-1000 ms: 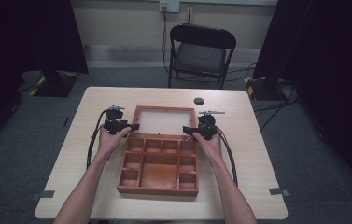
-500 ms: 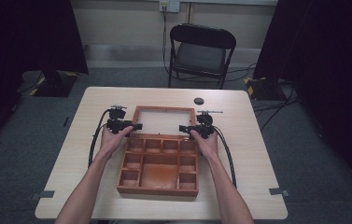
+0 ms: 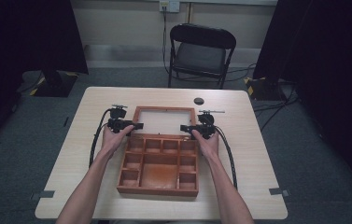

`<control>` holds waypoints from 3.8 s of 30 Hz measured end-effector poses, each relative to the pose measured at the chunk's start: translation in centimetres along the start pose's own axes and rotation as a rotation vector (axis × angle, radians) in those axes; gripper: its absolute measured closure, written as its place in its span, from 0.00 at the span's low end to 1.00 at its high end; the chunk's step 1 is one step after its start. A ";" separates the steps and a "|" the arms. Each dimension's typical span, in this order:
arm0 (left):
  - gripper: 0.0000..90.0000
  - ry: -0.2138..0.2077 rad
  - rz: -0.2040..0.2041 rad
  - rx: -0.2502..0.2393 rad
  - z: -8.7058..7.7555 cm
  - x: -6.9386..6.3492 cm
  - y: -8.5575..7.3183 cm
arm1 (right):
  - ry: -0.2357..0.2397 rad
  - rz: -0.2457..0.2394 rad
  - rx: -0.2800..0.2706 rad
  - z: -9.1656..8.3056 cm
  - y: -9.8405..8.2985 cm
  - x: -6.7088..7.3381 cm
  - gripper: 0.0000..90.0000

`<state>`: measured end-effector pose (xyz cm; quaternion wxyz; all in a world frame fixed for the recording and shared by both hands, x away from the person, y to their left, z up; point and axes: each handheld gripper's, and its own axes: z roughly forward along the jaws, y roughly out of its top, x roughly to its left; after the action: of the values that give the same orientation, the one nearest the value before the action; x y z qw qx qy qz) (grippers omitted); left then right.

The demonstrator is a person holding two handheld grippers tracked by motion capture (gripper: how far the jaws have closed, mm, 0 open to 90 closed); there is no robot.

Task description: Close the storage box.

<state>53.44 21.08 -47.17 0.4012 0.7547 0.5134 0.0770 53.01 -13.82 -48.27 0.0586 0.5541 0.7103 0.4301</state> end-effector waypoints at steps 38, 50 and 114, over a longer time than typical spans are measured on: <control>0.39 0.025 0.077 -0.138 -2.4 -0.9 1.6 | -0.039 -0.096 -0.137 -2.5 1.1 1.2 0.42; 0.38 0.025 0.063 -0.108 -1.9 -0.3 1.3 | -0.026 -0.084 -0.143 -2.3 0.9 1.2 0.44; 0.44 -0.006 0.128 -0.264 -7.1 -3.0 1.4 | 0.034 -0.214 -0.263 -6.4 1.8 3.9 0.48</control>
<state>49.30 22.10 -40.59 0.4926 0.7269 0.4483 0.1673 49.28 -14.04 -41.57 0.1641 0.4555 0.7038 0.5199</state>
